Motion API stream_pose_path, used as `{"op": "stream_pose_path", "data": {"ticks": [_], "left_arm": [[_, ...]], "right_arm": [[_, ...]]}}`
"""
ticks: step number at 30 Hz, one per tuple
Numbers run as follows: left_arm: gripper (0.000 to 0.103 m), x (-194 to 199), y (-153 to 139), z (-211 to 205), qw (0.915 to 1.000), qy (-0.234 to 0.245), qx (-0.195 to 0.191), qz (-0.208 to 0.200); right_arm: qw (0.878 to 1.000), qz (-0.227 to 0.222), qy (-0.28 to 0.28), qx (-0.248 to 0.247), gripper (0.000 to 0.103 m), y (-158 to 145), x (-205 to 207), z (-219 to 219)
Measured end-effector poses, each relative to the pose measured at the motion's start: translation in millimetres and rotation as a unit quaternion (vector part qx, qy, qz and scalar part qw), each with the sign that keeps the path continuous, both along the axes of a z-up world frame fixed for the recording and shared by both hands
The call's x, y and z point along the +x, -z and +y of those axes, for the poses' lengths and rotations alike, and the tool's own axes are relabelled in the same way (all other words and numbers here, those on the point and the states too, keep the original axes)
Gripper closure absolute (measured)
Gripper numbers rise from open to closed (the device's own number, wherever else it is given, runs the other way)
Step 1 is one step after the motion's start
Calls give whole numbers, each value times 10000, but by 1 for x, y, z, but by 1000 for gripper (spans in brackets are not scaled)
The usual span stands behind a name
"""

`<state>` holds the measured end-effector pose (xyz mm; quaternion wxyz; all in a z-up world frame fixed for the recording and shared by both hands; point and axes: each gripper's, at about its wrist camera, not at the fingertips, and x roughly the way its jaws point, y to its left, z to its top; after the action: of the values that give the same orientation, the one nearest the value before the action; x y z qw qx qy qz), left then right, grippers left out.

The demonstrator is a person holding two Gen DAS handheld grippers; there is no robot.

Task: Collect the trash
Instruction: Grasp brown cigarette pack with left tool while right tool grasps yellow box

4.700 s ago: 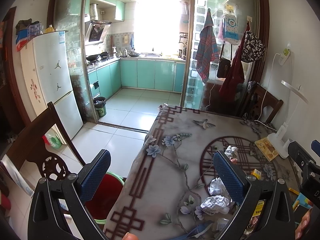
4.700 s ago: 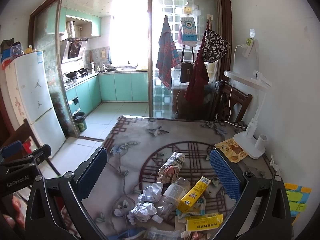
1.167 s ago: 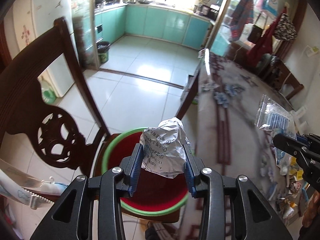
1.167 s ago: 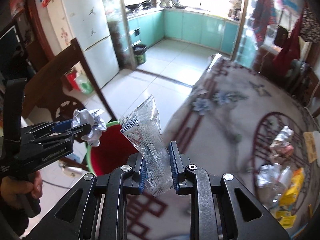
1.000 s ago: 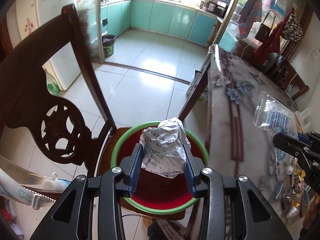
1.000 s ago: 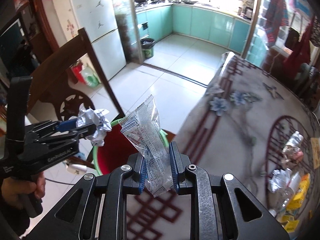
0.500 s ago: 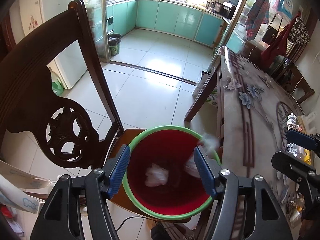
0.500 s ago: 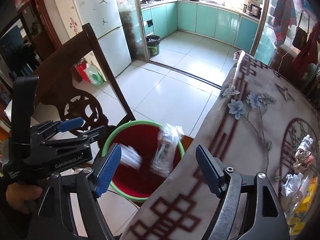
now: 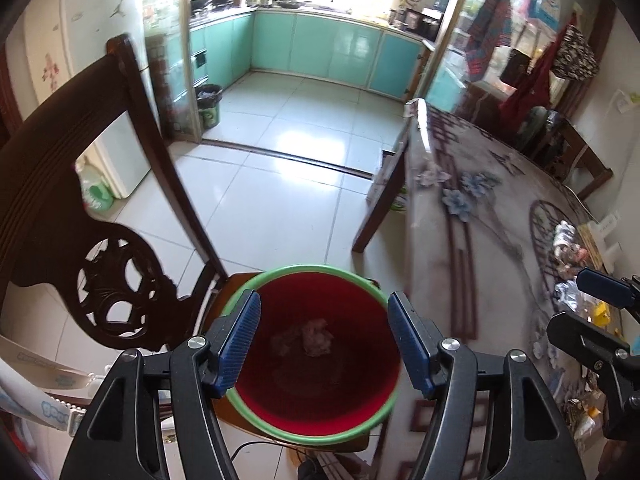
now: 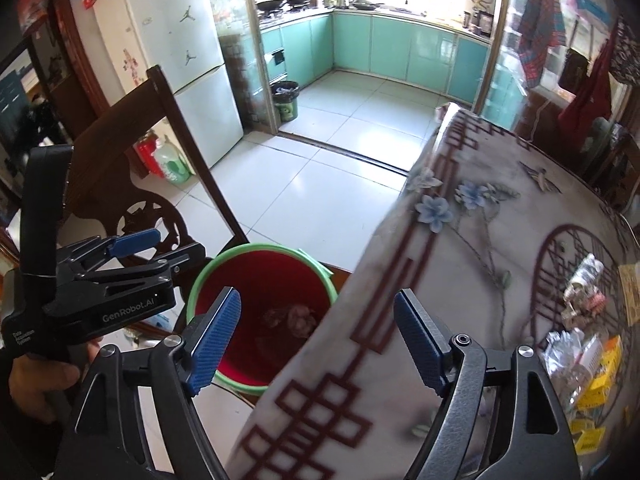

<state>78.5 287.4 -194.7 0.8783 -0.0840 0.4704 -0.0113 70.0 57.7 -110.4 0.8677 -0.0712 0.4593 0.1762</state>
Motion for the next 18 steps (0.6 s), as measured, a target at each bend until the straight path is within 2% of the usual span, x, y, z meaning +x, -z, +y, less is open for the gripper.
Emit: {"op": "stream_pose_path", "data": {"ticks": [4, 10, 14, 18], "left_arm": [[38, -3, -10, -37, 9995, 298, 18, -53], [38, -13, -31, -110, 9972, 696, -29, -269], [38, -25, -41, -167, 9946, 973, -168, -309], [38, -45, -40, -236, 9842, 1712, -281, -344]], "right_arm": [[9992, 4, 393, 5, 24, -2, -14, -43], [9947, -93, 1001, -237, 23, -11, -35, -141], [9913, -26, 1071, -762, 23, -14, -48, -227], [9837, 361, 801, -1569, 23, 4, -59, -300]]}}
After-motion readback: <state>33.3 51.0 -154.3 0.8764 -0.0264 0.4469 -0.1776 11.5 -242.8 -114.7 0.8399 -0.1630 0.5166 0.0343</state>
